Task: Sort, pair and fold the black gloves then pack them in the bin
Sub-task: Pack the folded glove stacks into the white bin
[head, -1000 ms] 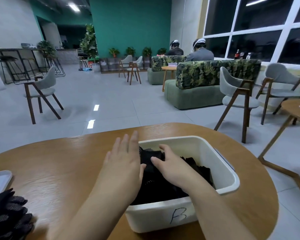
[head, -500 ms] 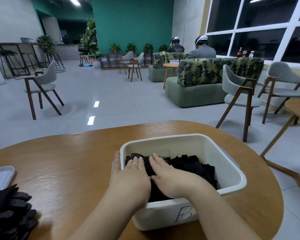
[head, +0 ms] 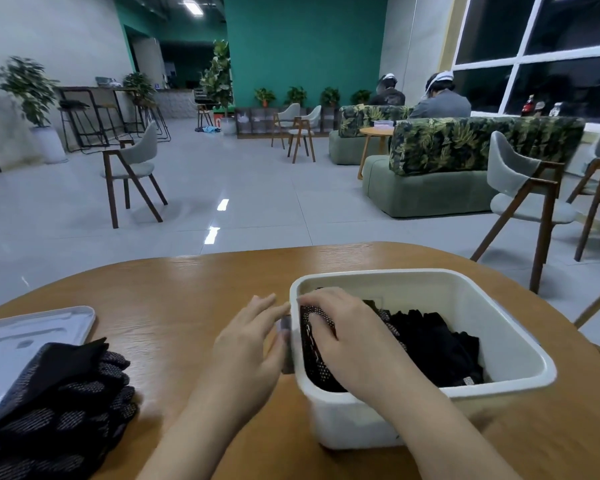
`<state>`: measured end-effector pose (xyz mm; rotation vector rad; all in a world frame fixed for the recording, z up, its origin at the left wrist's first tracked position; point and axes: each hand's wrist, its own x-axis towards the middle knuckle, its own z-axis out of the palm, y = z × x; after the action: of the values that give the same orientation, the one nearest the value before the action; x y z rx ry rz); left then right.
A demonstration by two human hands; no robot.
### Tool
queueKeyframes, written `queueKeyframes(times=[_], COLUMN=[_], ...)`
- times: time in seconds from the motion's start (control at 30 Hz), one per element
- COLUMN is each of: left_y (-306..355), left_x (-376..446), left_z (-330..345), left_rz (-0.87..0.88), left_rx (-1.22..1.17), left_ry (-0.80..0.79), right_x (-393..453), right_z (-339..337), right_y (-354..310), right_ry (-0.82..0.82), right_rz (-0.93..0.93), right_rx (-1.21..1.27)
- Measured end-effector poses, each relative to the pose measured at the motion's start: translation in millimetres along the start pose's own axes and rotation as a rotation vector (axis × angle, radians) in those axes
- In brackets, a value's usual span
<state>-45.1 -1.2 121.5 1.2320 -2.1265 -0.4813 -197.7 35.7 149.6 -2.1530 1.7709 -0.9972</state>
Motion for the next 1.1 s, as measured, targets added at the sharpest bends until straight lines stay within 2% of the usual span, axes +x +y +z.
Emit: queueKeyframes(times=[0.13, 0.43, 0.7, 0.83, 0.97, 1.1], left_y=[-41.6, -121.9, -186.7, -209.7, -227.5, -230.0], left_x=[-10.8, -58.7, -112.7, -125.7, -135.3, -139.1], left_z=[-36.7, -111.0, -122.1, -114.6, -107.2, -107.2], left_rz=[-0.146, -0.402, -0.695, -0.75, -0.797, -0.769], left_rx=[0.051, 0.044, -0.164, -0.321, -0.449, -0.536], left_ry=[0.154, 0.436, 0.514, 0.553, 0.558, 0.575], right_x=[15.0, 45.2, 59.0, 68.2, 65.2, 48.2], right_z=[19.6, 94.2, 164.2, 190.8, 217.5, 235.3], right_y=[-29.1, -80.6, -129.9, -150.5, -150.9, -140.5], right_ry=[-0.098, -0.283, -0.405, -0.397, -0.462, -0.493], right_rz=[-0.129, -0.225, -0.313, -0.334, -0.292, -0.286], right_rx=[0.022, 0.033, 0.03, 0.054, -0.011, -0.071])
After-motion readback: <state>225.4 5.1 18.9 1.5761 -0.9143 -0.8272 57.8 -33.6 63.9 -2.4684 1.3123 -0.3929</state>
